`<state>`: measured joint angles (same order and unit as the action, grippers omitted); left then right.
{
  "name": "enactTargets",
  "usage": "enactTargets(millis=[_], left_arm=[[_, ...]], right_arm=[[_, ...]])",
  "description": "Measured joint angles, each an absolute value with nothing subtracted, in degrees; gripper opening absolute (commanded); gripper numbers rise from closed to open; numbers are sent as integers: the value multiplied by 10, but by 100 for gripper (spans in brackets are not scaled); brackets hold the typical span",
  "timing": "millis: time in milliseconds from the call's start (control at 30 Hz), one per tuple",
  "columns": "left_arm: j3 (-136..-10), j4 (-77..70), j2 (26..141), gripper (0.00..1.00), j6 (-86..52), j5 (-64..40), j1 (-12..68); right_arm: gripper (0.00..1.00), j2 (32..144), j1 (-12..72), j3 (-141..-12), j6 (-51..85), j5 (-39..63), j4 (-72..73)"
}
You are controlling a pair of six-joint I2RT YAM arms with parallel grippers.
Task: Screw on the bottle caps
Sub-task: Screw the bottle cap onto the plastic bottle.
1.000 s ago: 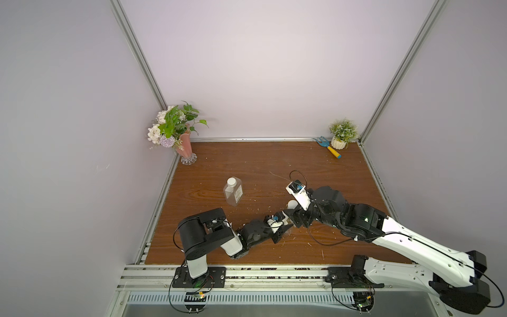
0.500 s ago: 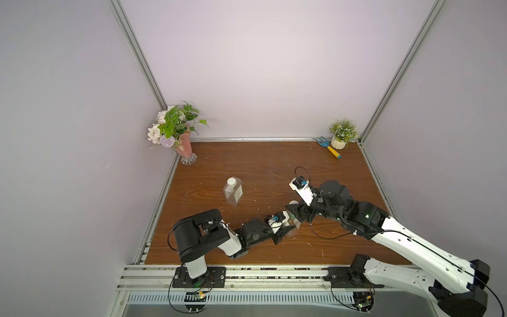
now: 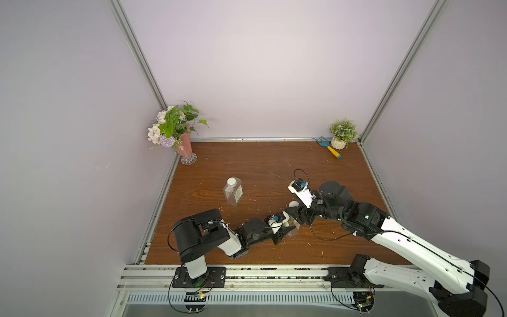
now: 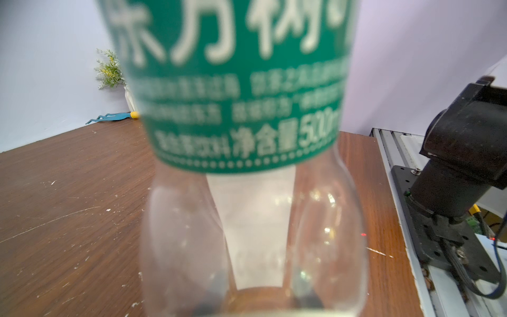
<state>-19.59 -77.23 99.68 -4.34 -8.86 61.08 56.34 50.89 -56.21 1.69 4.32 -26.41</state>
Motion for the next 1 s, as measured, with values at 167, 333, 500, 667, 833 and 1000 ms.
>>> enactTargets(millis=[167, 333, 500, 667, 833, 1000], left_arm=[[-196, -772, 997, 10, -43, -90, 611], [-196, -769, 994, 10, -43, -90, 611], [-196, -769, 989, 10, -43, -90, 611], [-196, -769, 989, 10, -43, -90, 611], [-196, -769, 989, 10, -43, -91, 611], [-196, -769, 989, 10, -43, -93, 611]], right_arm=[[69, 563, 508, -562, 17, 33, -265], [67, 563, 506, -562, 17, 33, -268], [65, 563, 505, -555, 16, 33, -269], [61, 563, 505, -551, 17, 33, -271], [58, 563, 505, -546, 16, 33, -272], [54, 563, 504, -546, 16, 33, -272]])
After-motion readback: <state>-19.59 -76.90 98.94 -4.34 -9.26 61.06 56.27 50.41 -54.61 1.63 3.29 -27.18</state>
